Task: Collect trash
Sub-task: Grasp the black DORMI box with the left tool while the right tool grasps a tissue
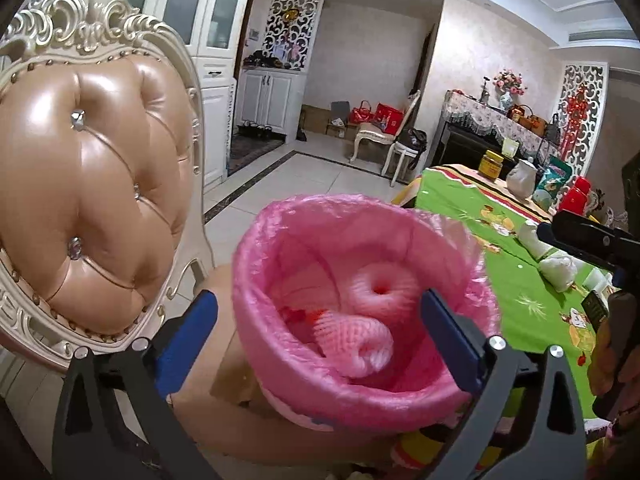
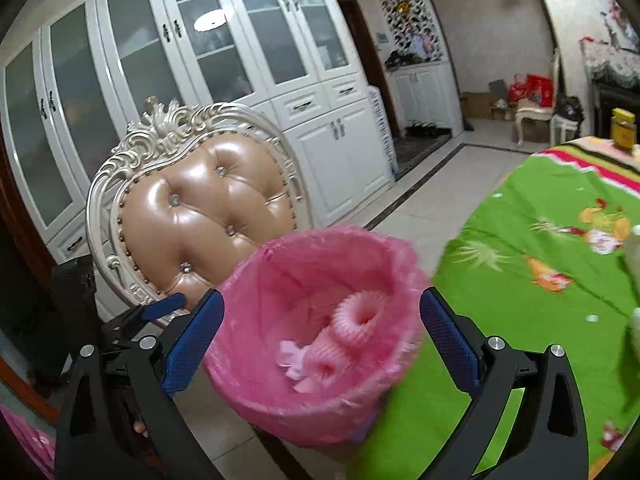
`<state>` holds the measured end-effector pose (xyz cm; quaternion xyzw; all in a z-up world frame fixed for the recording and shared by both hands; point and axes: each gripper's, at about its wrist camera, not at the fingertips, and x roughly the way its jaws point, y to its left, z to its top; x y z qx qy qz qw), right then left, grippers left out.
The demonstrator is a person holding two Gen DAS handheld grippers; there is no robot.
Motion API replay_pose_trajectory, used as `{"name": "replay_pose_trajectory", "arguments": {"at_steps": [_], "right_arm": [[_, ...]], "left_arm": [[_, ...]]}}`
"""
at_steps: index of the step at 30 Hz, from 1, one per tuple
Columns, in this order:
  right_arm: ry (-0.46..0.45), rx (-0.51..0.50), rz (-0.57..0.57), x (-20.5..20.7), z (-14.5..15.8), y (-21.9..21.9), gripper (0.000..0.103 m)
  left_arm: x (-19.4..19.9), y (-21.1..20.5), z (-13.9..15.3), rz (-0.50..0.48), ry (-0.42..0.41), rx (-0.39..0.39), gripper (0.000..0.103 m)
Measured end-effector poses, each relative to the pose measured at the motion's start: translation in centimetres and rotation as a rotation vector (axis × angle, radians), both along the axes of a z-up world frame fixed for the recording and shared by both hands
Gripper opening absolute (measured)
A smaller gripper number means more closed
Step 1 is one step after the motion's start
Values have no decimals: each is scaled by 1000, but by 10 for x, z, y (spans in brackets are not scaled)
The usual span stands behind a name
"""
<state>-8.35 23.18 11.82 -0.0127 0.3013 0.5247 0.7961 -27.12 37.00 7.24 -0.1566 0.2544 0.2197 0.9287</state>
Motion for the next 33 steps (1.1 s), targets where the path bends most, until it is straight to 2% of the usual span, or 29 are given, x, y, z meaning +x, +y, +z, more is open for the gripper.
{"name": "replay_pose_trajectory", "arguments": {"at_steps": [5,12,20,25,28,33], "right_arm": [[-65,-36,-105,-1,7,-54,93],[-82,-63,-298,9,2,-149,93],[-47,-82,-567,29,-12,-280,93],[-29,-121,-712,42,-23,-351,93],[-11,-174,-769,53,-34,-384,93],[32,-257,-807,80,-58,-412,93]], "left_arm": [[22,-37,7,-96,-6,19,98],[76,-111,7,-298,13,10,98],[134,-206,10,-505,36,34,98],[170,-264,4,-599,69,29,98],[190,-295,-2,-655,99,-7,98],[216,-343,-12,-737,145,-36,98]]}}
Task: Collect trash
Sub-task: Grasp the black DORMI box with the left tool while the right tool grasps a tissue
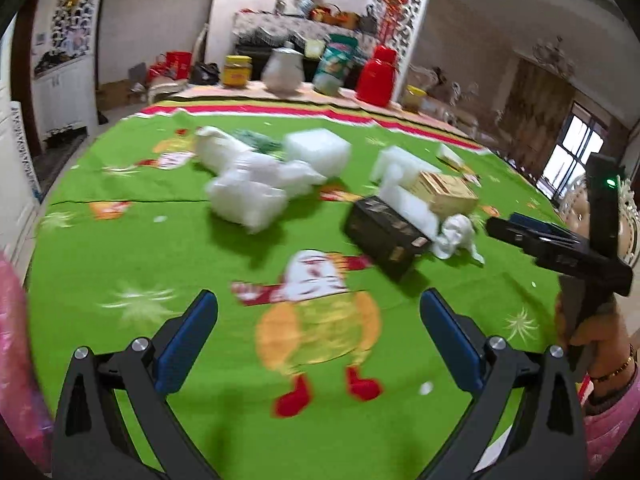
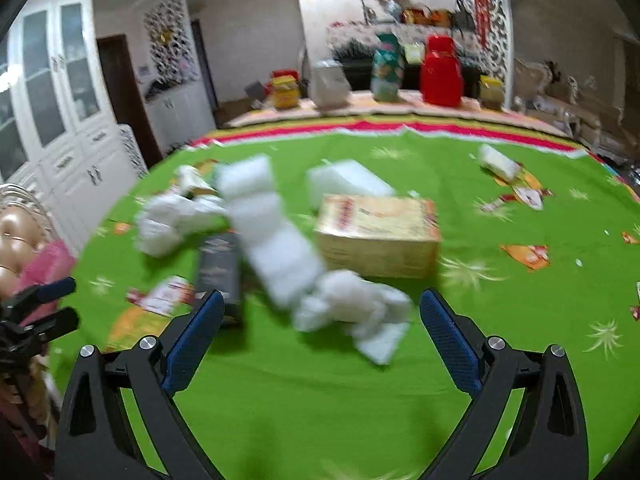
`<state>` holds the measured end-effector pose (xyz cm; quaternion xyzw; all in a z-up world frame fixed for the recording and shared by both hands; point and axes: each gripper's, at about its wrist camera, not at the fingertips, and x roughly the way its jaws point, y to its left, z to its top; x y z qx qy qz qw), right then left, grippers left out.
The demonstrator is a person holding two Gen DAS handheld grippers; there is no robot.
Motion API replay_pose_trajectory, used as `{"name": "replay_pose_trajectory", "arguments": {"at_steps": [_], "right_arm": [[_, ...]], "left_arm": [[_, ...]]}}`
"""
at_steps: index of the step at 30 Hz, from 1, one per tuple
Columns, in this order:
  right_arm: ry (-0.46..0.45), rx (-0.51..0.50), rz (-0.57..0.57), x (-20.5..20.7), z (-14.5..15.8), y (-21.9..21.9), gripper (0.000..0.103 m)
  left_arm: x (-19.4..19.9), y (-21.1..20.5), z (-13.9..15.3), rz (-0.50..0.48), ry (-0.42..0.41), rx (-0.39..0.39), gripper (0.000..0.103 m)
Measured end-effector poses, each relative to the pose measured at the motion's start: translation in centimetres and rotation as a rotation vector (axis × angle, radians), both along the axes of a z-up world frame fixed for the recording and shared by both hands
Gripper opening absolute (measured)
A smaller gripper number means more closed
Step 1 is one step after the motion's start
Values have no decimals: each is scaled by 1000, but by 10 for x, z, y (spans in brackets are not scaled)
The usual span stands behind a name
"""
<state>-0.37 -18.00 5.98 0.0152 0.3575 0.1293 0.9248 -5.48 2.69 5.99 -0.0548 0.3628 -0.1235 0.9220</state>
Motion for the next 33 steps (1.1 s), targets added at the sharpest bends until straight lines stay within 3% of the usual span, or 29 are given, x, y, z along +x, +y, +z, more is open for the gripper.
{"name": "replay_pose_trajectory", "arguments": {"at_steps": [7,10,13,15,17,28,29,30,31,33], "right_arm": [[66,-14,35,33,-23,-1,93],[82,-25,59,40,-28,6,87],[111,-8,82,43,-32,5,66],[110,-12,78,42,-31,0,46],[109,9,71,37,-29,-8,36],[80,94,38,24,-13,-32,34],[79,95,39,24,-13,-32,34],[77,96,41,24,-12,-32,34],[75,96,42,23,-11,-32,34],[72,95,43,22,-10,-32,34]], "left_arm": [[23,-51,-18,-51,67,27,98],[27,-59,-22,-57,85,29,98],[32,-67,-25,-57,96,41,98],[37,-71,-26,-53,99,50,98],[44,-76,-28,-44,108,53,98],[96,-103,-36,52,121,103,96],[99,-104,-38,56,126,106,93],[101,-104,-41,55,134,106,80],[102,-103,-43,50,141,99,58],[99,-97,-42,54,140,67,49]]}}
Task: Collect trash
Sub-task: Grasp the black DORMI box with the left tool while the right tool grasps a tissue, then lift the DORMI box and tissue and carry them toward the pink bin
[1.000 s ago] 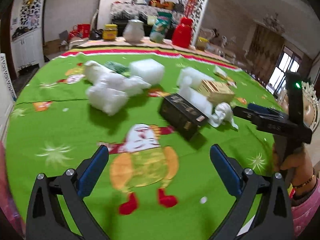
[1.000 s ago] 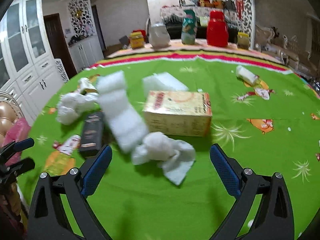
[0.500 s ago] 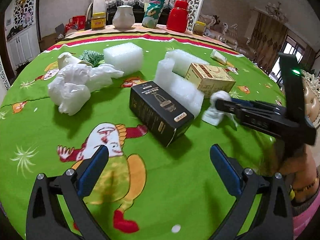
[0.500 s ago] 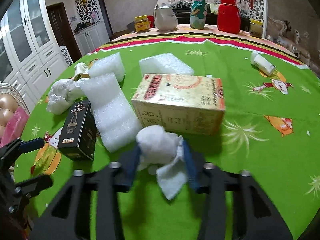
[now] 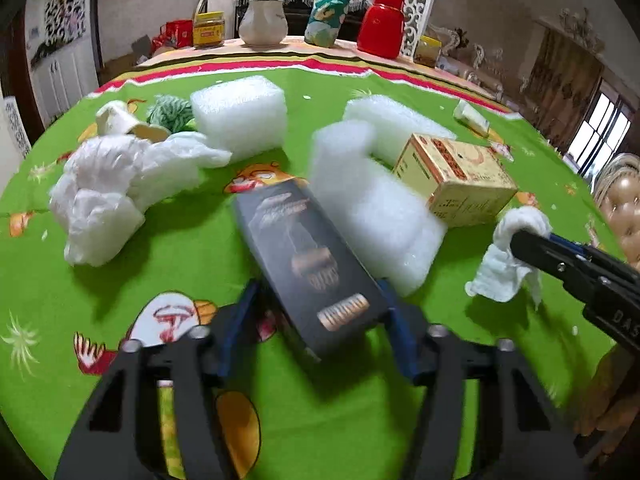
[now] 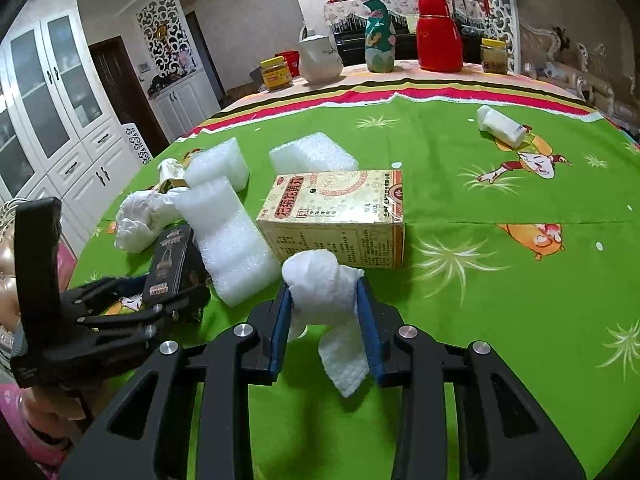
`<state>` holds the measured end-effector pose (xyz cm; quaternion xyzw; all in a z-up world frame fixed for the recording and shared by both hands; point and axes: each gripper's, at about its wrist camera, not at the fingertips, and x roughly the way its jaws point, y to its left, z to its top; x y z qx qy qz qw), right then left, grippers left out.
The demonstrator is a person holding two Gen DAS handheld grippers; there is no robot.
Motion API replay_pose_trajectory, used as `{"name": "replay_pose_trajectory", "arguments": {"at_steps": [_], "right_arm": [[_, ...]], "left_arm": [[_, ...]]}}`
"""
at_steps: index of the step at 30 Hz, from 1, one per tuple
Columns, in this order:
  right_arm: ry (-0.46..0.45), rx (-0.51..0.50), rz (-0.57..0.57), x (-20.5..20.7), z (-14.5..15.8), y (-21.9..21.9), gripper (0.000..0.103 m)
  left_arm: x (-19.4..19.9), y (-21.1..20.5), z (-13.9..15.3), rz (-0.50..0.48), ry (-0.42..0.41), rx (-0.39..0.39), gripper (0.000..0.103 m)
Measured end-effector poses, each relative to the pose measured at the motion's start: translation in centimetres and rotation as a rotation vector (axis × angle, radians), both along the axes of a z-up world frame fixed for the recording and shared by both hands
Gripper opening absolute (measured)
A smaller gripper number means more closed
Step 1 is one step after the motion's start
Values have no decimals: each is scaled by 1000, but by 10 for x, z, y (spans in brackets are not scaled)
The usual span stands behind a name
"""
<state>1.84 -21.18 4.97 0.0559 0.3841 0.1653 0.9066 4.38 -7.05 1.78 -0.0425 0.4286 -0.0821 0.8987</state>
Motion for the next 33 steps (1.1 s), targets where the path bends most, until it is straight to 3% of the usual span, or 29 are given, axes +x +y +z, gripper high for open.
{"name": "replay_pose_trajectory", "arguments": {"at_steps": [4,15,24,28,33], "right_arm": [[8,1,2,1,-3,1,34],[9,9,14,-1,-7,6,34],[29,21,18,0,-11,6,35],[52,46,11,3,-16,3,35],[76,43,5,6,-22,3,38]], "left_arm": [[-16,15,6,13,-41,-21,39],[-27,36,9,51,-61,-27,38],[0,22,1,52,-5,13,45],[3,21,0,55,-4,24,59],[11,20,-1,58,7,33,59]]}}
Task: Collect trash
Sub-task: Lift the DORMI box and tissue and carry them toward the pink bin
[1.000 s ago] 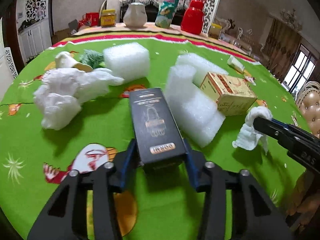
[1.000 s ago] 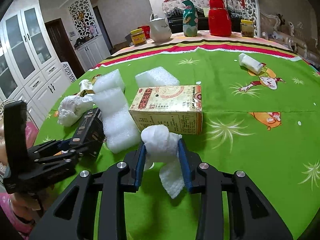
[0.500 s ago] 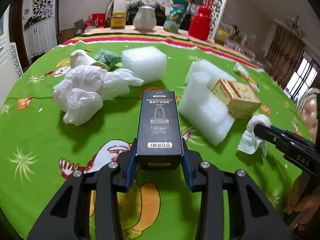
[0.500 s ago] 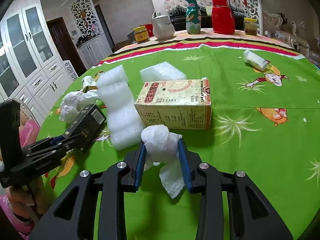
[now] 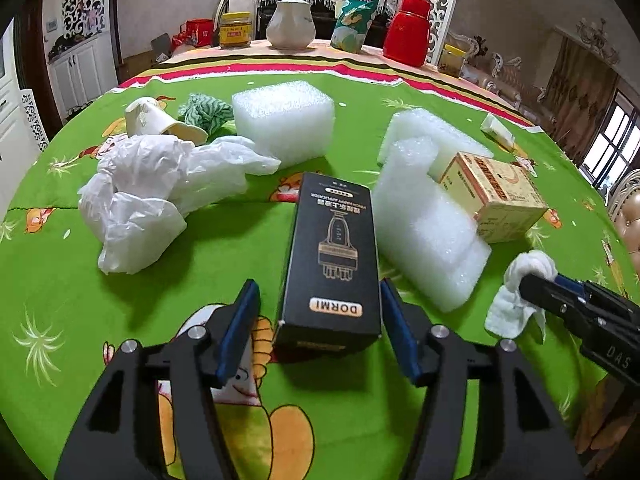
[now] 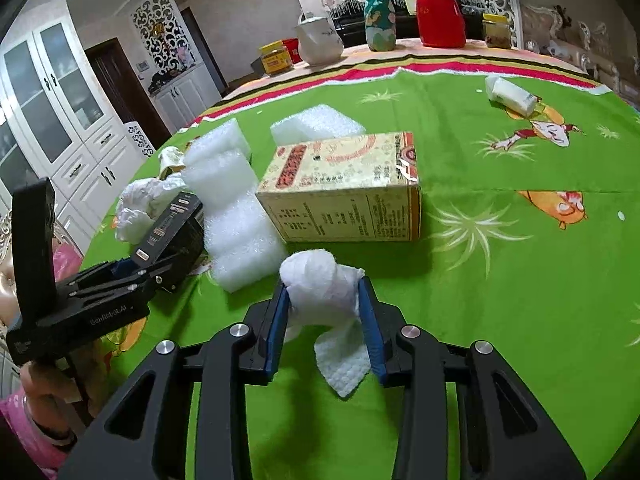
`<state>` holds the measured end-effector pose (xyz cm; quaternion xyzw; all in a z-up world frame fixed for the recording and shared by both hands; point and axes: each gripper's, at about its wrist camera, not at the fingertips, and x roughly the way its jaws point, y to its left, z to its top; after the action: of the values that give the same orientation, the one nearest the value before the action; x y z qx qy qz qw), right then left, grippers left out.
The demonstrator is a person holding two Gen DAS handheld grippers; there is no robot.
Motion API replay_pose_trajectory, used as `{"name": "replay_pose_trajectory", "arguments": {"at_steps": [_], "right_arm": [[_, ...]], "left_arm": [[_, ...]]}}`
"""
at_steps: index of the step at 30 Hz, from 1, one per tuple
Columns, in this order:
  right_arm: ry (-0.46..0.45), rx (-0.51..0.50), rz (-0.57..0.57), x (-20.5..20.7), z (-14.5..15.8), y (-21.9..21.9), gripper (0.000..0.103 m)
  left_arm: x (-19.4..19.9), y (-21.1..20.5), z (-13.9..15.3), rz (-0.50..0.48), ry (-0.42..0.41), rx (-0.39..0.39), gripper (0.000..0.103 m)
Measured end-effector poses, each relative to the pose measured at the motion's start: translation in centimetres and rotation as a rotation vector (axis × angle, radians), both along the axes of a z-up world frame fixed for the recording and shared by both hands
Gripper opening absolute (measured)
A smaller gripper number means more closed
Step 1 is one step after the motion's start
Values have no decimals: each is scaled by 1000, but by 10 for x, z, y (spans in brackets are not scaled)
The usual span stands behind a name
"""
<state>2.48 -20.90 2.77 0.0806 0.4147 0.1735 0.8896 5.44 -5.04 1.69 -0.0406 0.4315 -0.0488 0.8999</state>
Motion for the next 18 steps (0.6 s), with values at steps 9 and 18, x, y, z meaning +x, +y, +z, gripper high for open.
{"name": "replay_pose_trajectory", "arguments": {"at_steps": [9,18], "right_arm": [[-1,-45,5,-1,-1,6,37],[-52,-59,-12,-6,7,5,35]], "left_arm": [[-8,-8,7,-38,-55,42,40],[-17,-7,14,-27,-97,59,40]]}}
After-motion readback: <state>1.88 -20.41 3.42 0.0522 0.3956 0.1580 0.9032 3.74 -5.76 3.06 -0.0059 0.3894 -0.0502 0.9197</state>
